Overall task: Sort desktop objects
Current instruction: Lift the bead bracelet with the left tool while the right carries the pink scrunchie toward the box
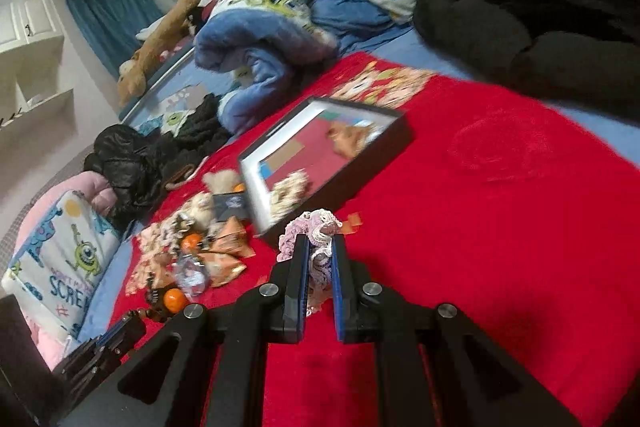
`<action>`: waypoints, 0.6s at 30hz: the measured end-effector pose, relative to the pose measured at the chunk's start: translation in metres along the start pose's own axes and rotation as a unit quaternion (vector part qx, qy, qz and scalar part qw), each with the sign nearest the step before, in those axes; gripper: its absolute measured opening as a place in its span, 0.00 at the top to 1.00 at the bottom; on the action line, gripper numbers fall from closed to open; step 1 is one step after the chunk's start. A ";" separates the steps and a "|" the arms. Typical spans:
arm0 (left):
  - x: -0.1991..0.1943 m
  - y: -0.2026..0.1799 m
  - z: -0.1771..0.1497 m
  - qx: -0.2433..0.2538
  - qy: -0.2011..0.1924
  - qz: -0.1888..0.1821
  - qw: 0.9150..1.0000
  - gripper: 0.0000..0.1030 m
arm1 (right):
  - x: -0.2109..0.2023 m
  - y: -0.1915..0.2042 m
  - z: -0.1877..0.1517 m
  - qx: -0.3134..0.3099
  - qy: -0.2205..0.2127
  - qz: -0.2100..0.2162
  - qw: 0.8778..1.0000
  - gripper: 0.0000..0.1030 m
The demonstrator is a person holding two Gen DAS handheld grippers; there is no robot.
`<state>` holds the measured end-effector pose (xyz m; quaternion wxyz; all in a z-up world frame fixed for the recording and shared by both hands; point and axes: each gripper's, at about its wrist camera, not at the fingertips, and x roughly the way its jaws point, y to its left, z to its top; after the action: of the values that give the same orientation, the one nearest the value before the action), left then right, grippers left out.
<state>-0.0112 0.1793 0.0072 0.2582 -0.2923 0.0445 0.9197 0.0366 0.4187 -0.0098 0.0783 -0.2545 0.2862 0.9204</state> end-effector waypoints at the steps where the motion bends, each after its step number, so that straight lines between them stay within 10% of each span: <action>1: 0.003 -0.008 0.001 0.001 0.002 -0.011 1.000 0.89 | -0.006 -0.009 0.002 0.001 -0.004 -0.009 1.000 0.90; 18: 0.022 -0.047 -0.004 0.024 0.022 -0.047 0.998 0.89 | -0.038 -0.051 0.014 0.029 -0.022 -0.031 0.999 0.90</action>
<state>-0.0010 0.2285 -0.0054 0.3069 -0.3079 0.0586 0.8987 0.0781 0.4684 -0.0056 0.1206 -0.2406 0.3026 0.9143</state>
